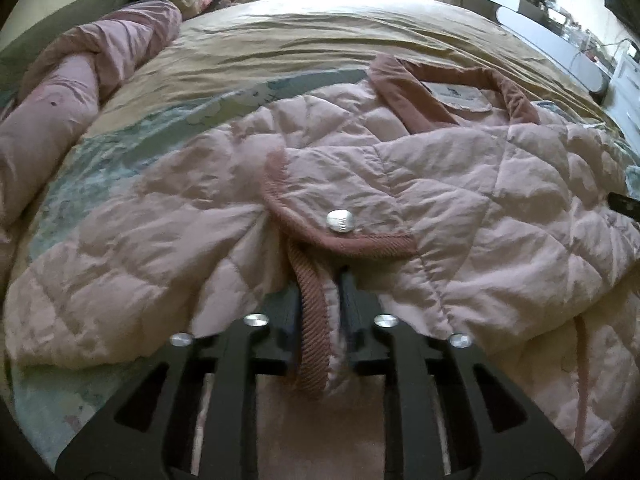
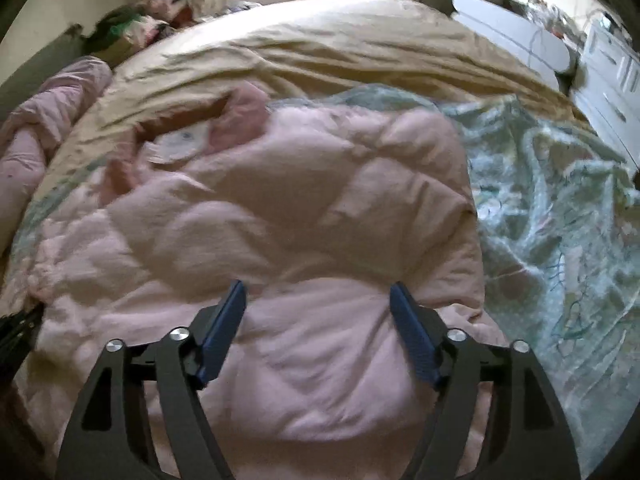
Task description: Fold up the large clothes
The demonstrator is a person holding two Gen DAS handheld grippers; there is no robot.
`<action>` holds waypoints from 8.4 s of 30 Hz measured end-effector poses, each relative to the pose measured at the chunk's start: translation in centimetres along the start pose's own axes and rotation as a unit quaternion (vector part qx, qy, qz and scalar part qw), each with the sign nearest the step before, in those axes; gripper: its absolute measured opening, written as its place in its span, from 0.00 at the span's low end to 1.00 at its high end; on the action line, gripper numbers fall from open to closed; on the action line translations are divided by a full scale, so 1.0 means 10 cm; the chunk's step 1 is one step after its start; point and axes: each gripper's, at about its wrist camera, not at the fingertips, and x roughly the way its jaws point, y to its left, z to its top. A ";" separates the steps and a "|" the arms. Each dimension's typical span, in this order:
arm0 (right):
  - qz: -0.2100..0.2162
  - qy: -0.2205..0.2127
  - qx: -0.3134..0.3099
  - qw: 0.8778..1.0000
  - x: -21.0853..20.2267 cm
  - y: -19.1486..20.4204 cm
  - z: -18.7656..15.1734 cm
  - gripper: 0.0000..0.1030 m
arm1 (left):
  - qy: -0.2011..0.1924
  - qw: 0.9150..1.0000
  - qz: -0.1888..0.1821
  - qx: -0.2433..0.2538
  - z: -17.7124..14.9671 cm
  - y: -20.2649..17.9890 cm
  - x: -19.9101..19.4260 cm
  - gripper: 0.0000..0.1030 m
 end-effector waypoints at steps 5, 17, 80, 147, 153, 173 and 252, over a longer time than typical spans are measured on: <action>0.010 -0.036 -0.012 0.999 -0.38 0.16 0.00 0.85 | 0.000 1.000 0.005 -0.005 -0.01 0.07 -0.14 0.35; 0.017 -0.096 -0.039 0.994 -1.04 0.42 -0.17 0.95 | -0.023 0.999 -0.010 -0.027 -0.06 0.25 -0.63 0.89; 0.153 -0.053 -0.246 0.956 -0.55 3.71 -0.63 0.96 | -0.003 0.917 0.054 -0.395 -1.61 3.64 -0.37 0.91; 0.128 -0.132 -0.071 0.980 -1.56 1.11 -0.40 0.96 | -0.277 0.927 -0.016 -0.251 0.35 1.59 -2.69 0.05; 0.117 -0.142 -0.040 0.982 -1.66 0.64 -0.40 0.96 | -0.275 0.938 -0.036 -0.207 0.48 1.08 -2.73 0.05; 0.093 -0.156 0.024 0.983 -1.75 -0.26 -0.48 0.96 | -0.258 0.955 -0.079 -0.121 0.63 0.13 -2.49 0.05; 0.145 -0.018 0.085 0.986 -0.85 0.11 -0.46 0.66 | -0.082 0.991 -0.097 0.050 -0.46 -0.10 -1.15 0.91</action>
